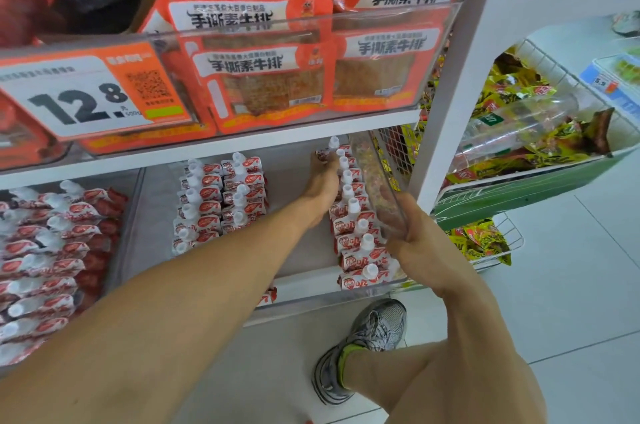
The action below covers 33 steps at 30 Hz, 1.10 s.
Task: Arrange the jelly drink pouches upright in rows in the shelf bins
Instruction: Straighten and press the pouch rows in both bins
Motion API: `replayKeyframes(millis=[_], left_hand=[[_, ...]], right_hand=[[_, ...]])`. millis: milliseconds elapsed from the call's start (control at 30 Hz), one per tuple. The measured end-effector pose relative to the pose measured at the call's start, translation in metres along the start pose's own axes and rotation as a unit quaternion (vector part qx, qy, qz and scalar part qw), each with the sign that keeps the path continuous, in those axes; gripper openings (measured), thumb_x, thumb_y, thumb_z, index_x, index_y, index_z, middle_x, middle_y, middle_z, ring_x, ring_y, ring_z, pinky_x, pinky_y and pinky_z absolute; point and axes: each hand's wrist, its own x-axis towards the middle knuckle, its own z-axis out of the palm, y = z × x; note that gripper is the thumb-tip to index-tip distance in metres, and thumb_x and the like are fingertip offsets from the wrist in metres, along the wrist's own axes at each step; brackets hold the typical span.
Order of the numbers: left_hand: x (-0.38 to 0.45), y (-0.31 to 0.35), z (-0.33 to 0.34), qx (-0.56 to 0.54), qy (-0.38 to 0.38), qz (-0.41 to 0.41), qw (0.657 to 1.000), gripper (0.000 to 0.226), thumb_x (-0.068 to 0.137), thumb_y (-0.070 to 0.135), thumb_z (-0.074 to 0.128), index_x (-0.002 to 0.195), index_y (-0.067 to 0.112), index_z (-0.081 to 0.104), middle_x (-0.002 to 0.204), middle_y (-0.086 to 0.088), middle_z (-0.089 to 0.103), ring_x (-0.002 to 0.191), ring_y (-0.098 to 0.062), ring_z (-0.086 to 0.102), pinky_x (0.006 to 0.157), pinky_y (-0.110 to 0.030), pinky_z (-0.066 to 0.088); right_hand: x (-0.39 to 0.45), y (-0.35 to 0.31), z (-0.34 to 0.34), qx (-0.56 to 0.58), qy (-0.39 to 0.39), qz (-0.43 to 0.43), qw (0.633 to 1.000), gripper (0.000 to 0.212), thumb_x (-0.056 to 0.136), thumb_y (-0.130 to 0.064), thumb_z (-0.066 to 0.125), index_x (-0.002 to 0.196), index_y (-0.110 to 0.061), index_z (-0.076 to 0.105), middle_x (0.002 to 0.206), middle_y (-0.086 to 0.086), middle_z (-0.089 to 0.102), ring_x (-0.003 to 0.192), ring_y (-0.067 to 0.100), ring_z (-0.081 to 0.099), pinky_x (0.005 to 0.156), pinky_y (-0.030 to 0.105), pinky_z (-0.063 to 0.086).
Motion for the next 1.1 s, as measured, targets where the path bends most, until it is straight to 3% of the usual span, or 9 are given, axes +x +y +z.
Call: replayKeyframes(millis=[200,333,433,567,733,867,967,1033,1100], left_hand=[[-0.034,0.005,-0.027,0.174,-0.014,-0.018,0.985,0.054,0.097,0.038,0.052,0.139,0.006,0.039,0.124,-0.009,0.054,0.106,-0.021,0.054,0.089,-0.032,0.045],[-0.078,-0.017,-0.038,0.218,-0.253,-0.149,0.931,0.057,0.082,0.042,0.072,0.114,-0.004,0.059,0.1,-0.016,0.07,0.087,-0.022,0.071,0.077,-0.03,0.059],[-0.085,-0.03,-0.027,0.203,-0.235,-0.132,0.942,0.027,0.08,0.031,0.077,0.086,0.006,0.069,0.082,-0.004,0.07,0.081,-0.013,0.066,0.081,-0.024,0.057],[-0.078,-0.039,-0.019,0.165,-0.202,-0.158,0.952,0.031,0.078,0.017,0.08,0.103,0.001,0.071,0.094,-0.007,0.073,0.087,-0.016,0.067,0.079,-0.025,0.057],[-0.081,-0.048,-0.016,0.165,-0.165,-0.152,0.96,0.023,0.074,0.004,0.08,0.095,0.001,0.07,0.085,-0.007,0.07,0.077,-0.015,0.064,0.073,-0.029,0.057],[-0.077,-0.021,-0.044,0.228,-0.306,-0.17,0.909,0.033,0.087,0.027,0.071,0.111,0.007,0.059,0.109,-0.014,0.068,0.094,-0.02,0.068,0.09,-0.032,0.054],[-0.047,-0.006,-0.052,0.316,-0.103,-0.052,0.942,0.058,0.095,0.047,0.051,0.134,0.005,0.044,0.129,-0.015,0.059,0.109,-0.026,0.062,0.092,-0.034,0.049],[-0.029,-0.002,-0.035,0.205,0.07,0.028,0.976,0.056,0.1,0.046,0.04,0.142,0.008,0.036,0.142,-0.012,0.047,0.124,-0.028,0.05,0.096,-0.029,0.038],[-0.016,-0.004,-0.005,0.051,0.102,0.018,0.993,0.054,0.102,0.042,0.035,0.148,0.015,0.027,0.152,-0.008,0.037,0.135,-0.026,0.04,0.103,-0.028,0.031]], right_hand=[[-0.005,0.004,0.004,0.022,0.023,0.013,0.999,0.066,0.074,-0.023,0.05,0.117,-0.072,0.042,0.112,-0.037,0.062,0.112,-0.001,0.06,0.081,0.029,0.05],[0.0,0.007,0.008,0.003,0.066,0.004,0.998,0.067,0.087,0.002,0.047,0.14,-0.039,0.044,0.115,-0.02,0.065,0.106,0.007,0.061,0.08,0.021,0.046],[0.003,0.006,0.011,0.004,0.091,0.005,0.996,0.061,0.087,0.003,0.047,0.136,-0.033,0.049,0.117,-0.013,0.068,0.109,0.008,0.063,0.089,0.026,0.05],[0.004,0.01,0.015,-0.006,0.089,0.011,0.996,0.064,0.085,0.002,0.048,0.136,-0.036,0.046,0.119,-0.016,0.067,0.113,0.007,0.062,0.097,0.036,0.052],[0.004,0.009,0.015,-0.022,0.097,0.018,0.995,0.062,0.087,0.0,0.049,0.133,-0.041,0.044,0.117,-0.015,0.067,0.107,0.014,0.065,0.089,0.039,0.055],[0.002,0.009,0.014,-0.014,0.08,0.018,0.997,0.066,0.087,-0.005,0.053,0.124,-0.058,0.043,0.117,-0.017,0.068,0.108,0.01,0.065,0.092,0.044,0.055],[0.003,0.009,0.013,-0.011,0.078,0.02,0.997,0.065,0.088,-0.006,0.05,0.115,-0.065,0.042,0.111,-0.028,0.064,0.108,0.008,0.064,0.09,0.042,0.055],[0.003,0.006,0.013,-0.019,0.083,0.015,0.996,0.061,0.089,-0.005,0.048,0.125,-0.055,0.042,0.112,-0.02,0.066,0.105,0.013,0.066,0.085,0.035,0.054],[0.003,0.004,0.013,-0.024,0.088,0.008,0.996,0.06,0.09,-0.005,0.048,0.134,-0.047,0.042,0.116,-0.012,0.068,0.104,0.016,0.067,0.08,0.032,0.052]])
